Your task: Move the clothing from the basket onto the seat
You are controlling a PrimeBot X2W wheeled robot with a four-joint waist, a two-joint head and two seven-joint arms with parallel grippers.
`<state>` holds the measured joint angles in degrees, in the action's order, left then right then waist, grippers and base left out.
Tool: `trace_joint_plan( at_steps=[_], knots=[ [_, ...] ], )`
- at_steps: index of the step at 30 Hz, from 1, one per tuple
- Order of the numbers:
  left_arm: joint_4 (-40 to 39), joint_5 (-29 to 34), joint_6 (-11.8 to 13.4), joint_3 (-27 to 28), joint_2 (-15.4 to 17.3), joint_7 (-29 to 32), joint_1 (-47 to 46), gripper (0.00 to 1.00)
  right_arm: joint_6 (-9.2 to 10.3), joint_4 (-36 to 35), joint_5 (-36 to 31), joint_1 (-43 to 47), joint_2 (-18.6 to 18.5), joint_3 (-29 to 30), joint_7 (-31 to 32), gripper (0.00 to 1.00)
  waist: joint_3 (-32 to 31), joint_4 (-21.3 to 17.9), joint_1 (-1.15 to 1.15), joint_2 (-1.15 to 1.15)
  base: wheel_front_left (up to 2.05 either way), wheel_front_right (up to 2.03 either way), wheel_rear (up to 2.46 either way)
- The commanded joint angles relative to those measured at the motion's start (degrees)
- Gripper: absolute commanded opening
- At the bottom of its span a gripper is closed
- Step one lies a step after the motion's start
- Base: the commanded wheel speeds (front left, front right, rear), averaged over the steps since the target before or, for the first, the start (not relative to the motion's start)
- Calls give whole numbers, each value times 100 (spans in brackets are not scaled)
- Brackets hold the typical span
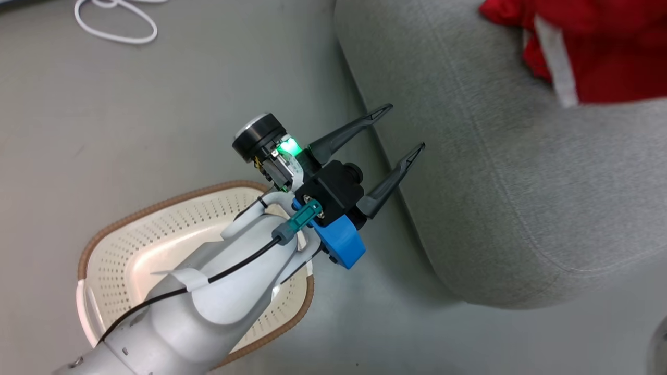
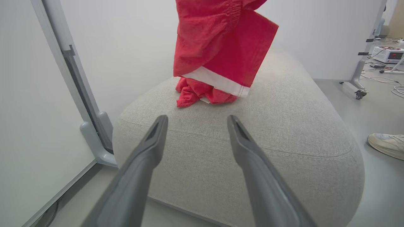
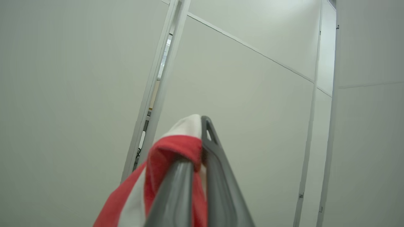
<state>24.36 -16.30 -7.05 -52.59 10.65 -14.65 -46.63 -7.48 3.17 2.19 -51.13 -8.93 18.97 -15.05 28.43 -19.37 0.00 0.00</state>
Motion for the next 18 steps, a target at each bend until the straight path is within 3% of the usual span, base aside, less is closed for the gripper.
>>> trace_joint_plan(
  at_steps=[1, 10, 14, 18],
  knots=[
    [-29, 31, 12, 6, 53, 24, -122, 100, -3, 122, -48, -252, -234, 79, -18, 0, 337, 187, 0, 0, 0, 0, 0],
    [-147, 129, 35, 14, 234, 61, -394, 100, -2, 1636, 139, -1573, -1751, 597, -18, 0, 1048, 362, 0, 0, 0, 0, 0],
    [-197, 135, 48, -2, 272, 70, -445, 100, -2, 2383, 16, -1600, -1975, 563, -12, 0, 1235, 364, 0, 0, 0, 0, 0],
    [-239, 163, 51, -36, 330, 89, -480, 100, -2, 2949, -101, -1403, -1794, 616, -12, 0, 1382, 356, 0, 0, 0, 0, 0]
  ],
)
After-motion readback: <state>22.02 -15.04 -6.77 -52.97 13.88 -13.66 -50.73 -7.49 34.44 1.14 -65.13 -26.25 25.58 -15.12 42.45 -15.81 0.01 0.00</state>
